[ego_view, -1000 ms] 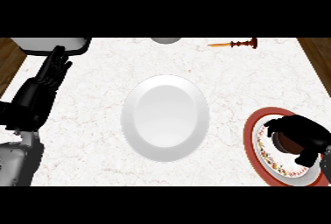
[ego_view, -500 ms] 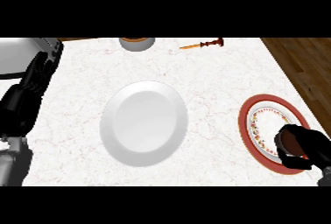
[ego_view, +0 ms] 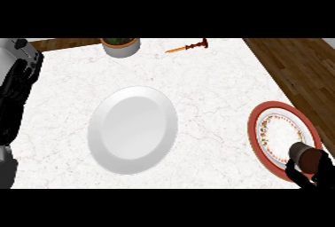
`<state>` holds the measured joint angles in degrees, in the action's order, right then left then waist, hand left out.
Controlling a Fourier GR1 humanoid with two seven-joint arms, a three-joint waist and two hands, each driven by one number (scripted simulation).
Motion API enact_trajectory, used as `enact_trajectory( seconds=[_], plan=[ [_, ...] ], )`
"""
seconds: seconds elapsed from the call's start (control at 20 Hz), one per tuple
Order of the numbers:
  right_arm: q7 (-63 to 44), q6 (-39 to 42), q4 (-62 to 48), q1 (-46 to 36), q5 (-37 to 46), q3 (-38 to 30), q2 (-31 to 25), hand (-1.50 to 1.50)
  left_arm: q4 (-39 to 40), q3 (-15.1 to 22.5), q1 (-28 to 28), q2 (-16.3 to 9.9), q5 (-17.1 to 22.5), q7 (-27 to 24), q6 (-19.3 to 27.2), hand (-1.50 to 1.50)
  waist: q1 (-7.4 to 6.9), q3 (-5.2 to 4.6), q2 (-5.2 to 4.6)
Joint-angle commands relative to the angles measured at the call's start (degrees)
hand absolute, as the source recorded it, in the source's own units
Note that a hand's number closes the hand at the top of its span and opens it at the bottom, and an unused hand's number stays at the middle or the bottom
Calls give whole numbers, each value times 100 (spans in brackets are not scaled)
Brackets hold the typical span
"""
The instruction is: Pick the cupcake from the plate and place it in the plate
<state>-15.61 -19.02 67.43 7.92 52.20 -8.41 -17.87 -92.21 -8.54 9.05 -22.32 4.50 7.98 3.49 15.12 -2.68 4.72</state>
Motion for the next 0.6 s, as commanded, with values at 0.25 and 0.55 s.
enact_trajectory(
  seconds=[0.25, 0.55],
  plan=[
    [-891, -1373, 1850, 352, 616, 724, 1727, 150, -74, 68, -55, 5, 78, -50, -157, 0, -508, 159, -158],
    [-1891, -1805, 2788, 433, 1310, 1917, 1775, 150, -175, 266, 76, 53, 170, -80, -372, 0, -899, 185, -296]
  ],
)
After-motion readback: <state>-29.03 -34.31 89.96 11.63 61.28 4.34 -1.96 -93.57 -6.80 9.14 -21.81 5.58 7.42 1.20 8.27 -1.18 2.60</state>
